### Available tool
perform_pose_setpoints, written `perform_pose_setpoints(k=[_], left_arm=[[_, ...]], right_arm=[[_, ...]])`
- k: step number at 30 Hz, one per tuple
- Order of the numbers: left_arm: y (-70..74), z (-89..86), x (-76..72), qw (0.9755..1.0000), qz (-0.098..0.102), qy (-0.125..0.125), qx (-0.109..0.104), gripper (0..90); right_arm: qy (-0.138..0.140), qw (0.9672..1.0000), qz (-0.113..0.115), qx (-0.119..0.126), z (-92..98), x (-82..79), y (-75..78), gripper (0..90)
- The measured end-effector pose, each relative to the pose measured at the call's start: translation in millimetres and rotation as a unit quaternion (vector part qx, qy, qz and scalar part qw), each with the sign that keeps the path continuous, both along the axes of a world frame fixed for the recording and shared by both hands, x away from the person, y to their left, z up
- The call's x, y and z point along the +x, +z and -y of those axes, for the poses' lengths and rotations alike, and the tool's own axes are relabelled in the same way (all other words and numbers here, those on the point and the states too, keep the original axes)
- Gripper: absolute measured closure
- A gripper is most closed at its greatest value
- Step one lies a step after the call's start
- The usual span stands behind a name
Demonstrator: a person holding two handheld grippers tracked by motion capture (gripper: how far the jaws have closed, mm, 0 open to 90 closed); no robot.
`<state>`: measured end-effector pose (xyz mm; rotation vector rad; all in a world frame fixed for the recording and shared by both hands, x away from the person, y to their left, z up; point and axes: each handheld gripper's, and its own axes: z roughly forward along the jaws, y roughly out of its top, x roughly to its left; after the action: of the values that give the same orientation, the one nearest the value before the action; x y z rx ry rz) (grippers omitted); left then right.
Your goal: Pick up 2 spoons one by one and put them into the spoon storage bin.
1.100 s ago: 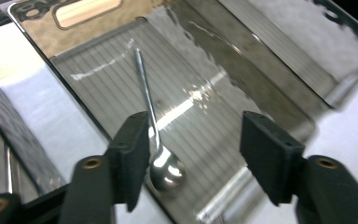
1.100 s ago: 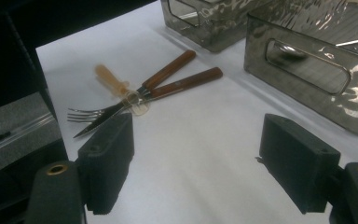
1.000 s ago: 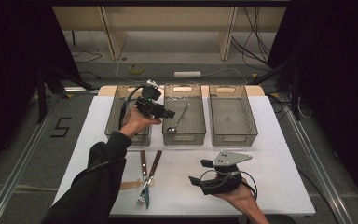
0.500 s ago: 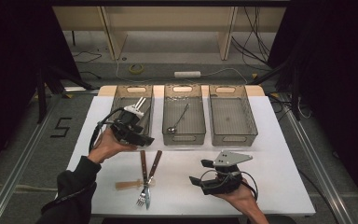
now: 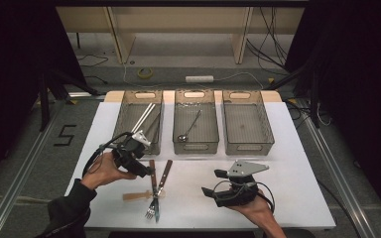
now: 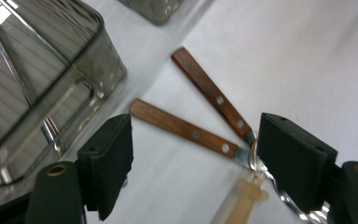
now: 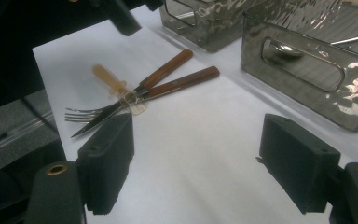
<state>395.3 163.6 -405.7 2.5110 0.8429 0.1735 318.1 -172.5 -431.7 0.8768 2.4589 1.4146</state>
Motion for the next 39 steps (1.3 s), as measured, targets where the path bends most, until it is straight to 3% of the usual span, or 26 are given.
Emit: perform_pose_setpoints(k=[11,14,20,22,31,34,39], left_arm=[[-12.0,-6.4,-18.6,0.9994,-0.019,-0.018,0.022,22.9],[-15.0,-1.9,-21.5,0.9984,-0.024,-0.031,0.04,23.3],[-17.2,-2.0,-25.6,0.9975,-0.023,-0.037,0.056,23.7],[-18.8,-2.0,-27.9,0.9973,-0.026,-0.039,0.056,25.0],[-30.4,-5.1,-33.3,0.9936,-0.034,-0.051,0.095,30.2],[-33.6,-6.8,-34.9,0.9939,-0.036,-0.047,0.093,33.5],[-36.8,-8.6,-37.4,0.9919,-0.044,-0.059,0.103,39.7]], right_arm=[[0.0,1.0,0.002,0.001,-0.8,-0.7,-0.1,27.1],[0.0,1.0,0.001,0.0,-1.0,-0.3,-0.3,27.1],[0.0,1.0,0.003,0.0,-0.6,-0.9,-0.1,27.1],[0.001,1.0,0.001,-0.002,-0.4,-0.7,-0.7,27.1],[0.001,1.0,0.001,-0.003,-0.9,-1.2,-0.4,27.1],[0.001,1.0,0.001,-0.004,-0.9,-1.2,-0.7,27.1],[0.002,1.0,0.001,-0.003,-1.0,-1.4,-0.8,27.1]])
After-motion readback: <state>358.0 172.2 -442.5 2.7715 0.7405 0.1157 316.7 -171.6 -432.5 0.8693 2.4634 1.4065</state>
